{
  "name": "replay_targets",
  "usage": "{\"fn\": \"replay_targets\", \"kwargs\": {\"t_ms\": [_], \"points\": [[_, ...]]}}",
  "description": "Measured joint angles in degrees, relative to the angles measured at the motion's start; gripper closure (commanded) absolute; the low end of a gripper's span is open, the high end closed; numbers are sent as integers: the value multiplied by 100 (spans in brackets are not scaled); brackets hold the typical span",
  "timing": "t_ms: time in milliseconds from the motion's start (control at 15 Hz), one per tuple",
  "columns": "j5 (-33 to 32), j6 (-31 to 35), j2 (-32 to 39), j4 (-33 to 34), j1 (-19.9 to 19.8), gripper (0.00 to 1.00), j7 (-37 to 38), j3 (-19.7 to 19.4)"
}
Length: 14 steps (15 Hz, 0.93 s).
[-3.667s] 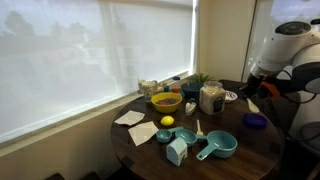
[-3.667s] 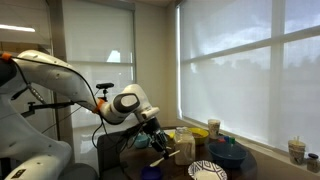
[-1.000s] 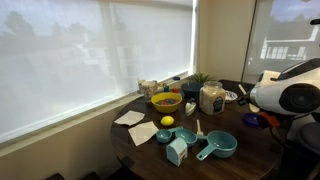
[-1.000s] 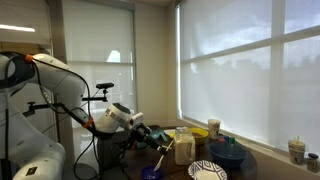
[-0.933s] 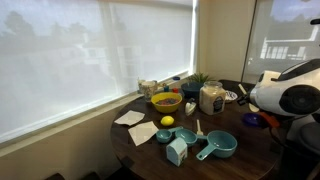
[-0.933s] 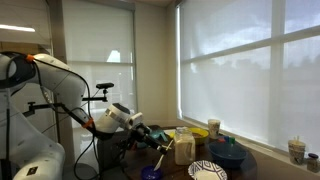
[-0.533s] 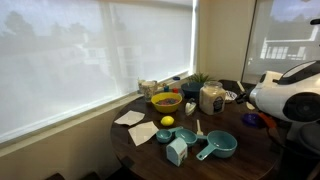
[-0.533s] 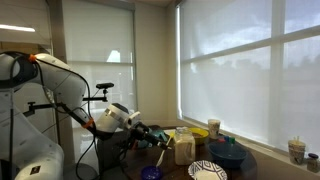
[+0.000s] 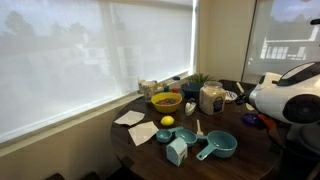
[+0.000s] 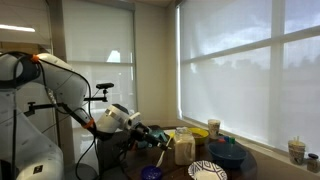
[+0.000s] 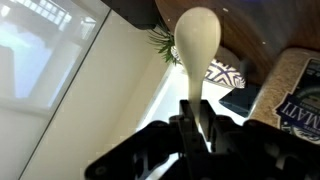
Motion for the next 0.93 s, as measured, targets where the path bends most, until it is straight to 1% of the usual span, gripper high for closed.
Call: {"fn": "replay_targets", "kwargs": {"t_ms": [133, 267, 400, 600, 667, 800, 933], "points": [[108, 43, 0, 20, 55, 97, -1, -129], [416, 226, -34, 142, 92, 97, -90, -332], [901, 456, -126, 372, 92, 97, -402, -560], [1685, 740, -338, 788, 79, 97, -1062, -878], [1888, 885, -410, 912, 66, 87, -1287, -975], [2070, 1288, -547, 1066, 50, 87, -1694, -1146], [2091, 1390, -624, 1090, 49, 87, -1813, -1210]]}}
